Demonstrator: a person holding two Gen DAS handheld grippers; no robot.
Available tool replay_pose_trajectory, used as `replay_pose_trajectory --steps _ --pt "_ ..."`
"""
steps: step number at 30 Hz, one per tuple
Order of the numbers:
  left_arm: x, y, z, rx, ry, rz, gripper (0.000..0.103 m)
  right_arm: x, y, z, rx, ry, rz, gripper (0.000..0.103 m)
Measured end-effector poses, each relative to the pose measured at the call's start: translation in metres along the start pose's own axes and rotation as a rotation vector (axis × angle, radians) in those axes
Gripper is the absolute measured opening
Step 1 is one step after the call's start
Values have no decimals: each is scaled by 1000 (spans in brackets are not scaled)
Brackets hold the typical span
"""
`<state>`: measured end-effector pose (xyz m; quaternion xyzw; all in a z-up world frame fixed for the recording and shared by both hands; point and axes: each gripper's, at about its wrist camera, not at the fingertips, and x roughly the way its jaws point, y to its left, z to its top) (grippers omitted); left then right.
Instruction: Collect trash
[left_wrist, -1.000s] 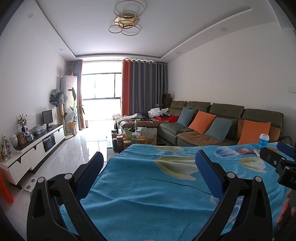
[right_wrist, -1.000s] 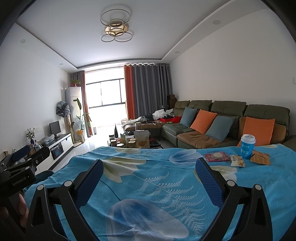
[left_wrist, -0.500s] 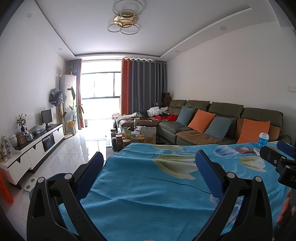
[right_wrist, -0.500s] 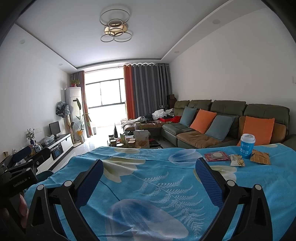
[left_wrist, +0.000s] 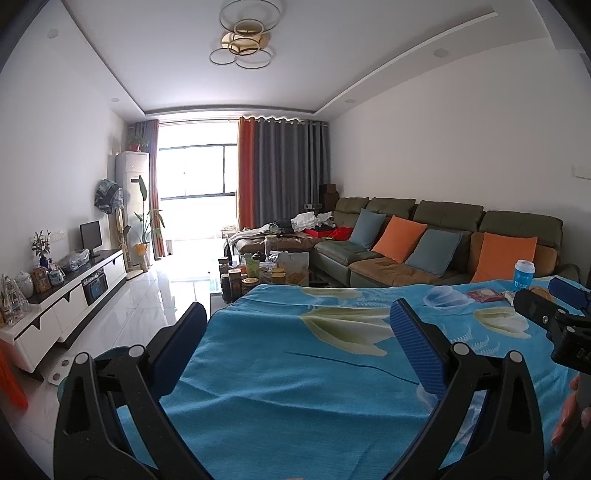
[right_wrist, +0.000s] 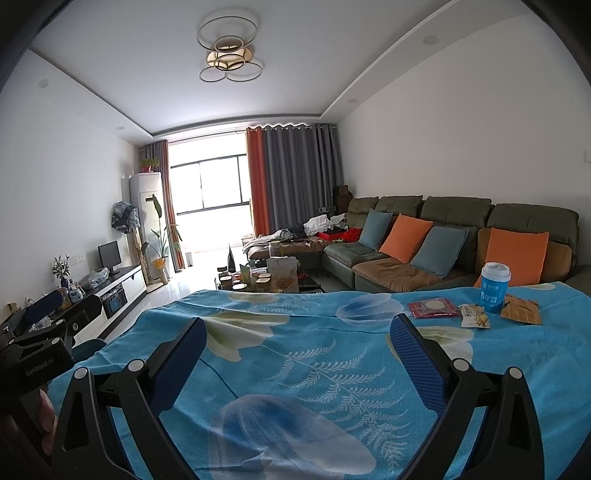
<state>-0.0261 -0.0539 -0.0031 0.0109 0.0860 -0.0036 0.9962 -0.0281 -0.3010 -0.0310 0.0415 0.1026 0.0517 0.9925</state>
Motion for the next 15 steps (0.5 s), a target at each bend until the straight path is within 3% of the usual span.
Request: replay_pose_trajectory --steps 5,7,11,15 --pt "2 -2 -1 11 20 -13 97 0 0 -1 0 2 -1 96" --pt "10 -1 -2 4 72 -29 97 -1 -1 -4 3 5 -10 96" --pt "45 1 -3 1 234 -55 97 3 -14 -7 20 38 -36 96" --pt "100 2 -10 17 440 -60 97 12 -40 -9 56 136 -73 96"
